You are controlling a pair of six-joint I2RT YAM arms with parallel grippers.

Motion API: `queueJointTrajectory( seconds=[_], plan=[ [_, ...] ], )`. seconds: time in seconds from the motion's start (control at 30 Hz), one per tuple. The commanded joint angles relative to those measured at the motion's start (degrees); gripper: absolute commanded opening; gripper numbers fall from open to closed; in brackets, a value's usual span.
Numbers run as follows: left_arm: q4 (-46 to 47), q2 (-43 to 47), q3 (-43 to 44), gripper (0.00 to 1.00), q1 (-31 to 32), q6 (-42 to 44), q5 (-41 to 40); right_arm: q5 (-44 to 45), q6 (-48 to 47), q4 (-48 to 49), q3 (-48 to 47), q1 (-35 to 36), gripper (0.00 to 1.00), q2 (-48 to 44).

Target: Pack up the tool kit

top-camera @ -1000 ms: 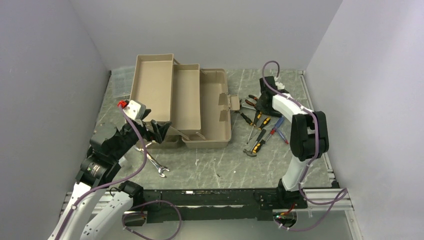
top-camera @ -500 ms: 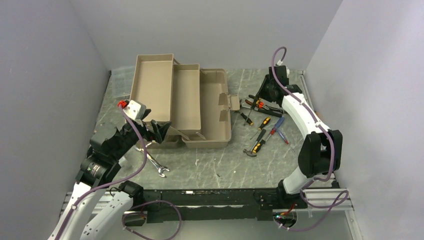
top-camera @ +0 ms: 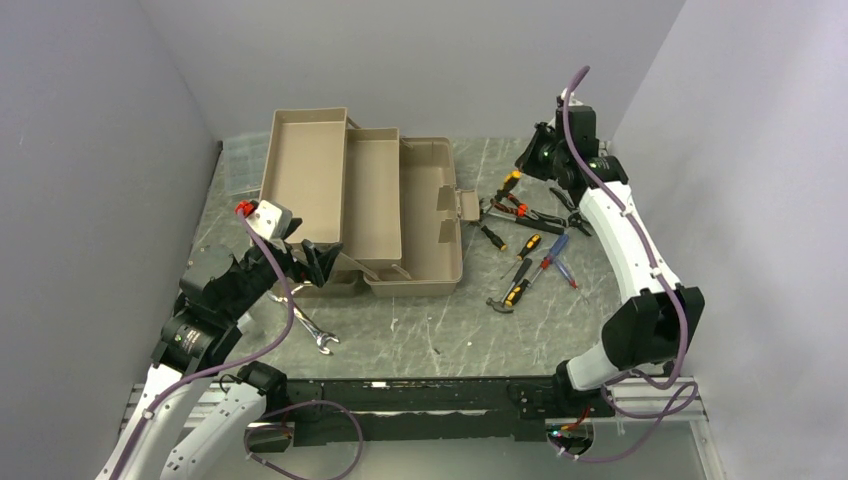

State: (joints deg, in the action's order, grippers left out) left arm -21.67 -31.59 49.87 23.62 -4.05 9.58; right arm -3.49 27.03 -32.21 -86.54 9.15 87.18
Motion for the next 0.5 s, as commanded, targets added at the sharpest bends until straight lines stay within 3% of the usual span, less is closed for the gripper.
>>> queueJointTrajectory(
  seconds=[0.0,0.2,0.27,0.3,0.33,0.43,0.47],
  plan=[
    [2.46,0.28,-0.13,0.99,0.11,0.76,-0.21,-1.84,-1.41,-2.89,-2.66,0.17,0.0,-3.05],
    [2.24,0.21,-0.05,0.99,0.11,0.63,-0.01,-1.85,-0.79,-4.43,1.97,0.04,0.03,-5.63],
    [2.36,0.45,-0.2,0.99,0.11,0.58,-0.02,-0.02,-0.81,-3.77,4.19,-0.16,0.32,-6.22],
    [2.42,0.48,-0.32,0.99,0.11,0.61,-0.15,1.0,-0.15,-3.11,5.2,-0.38,0.58,-6.23],
    [2.61,0.48,-0.31,0.99,0.19,0.6,-0.33,1.8,0.84,-2.38,6.17,-0.78,0.72,-5.86],
    [2.25,0.14,-0.13,0.99,0.13,0.62,0.11,6.34,5.34,-0.98,7.35,-2.33,0.87,-3.56],
    [2.34,0.08,-0.2,0.99,0.15,0.63,0.13,8.8,7.41,-0.94,7.35,-2.8,0.87,-2.6]
  ],
)
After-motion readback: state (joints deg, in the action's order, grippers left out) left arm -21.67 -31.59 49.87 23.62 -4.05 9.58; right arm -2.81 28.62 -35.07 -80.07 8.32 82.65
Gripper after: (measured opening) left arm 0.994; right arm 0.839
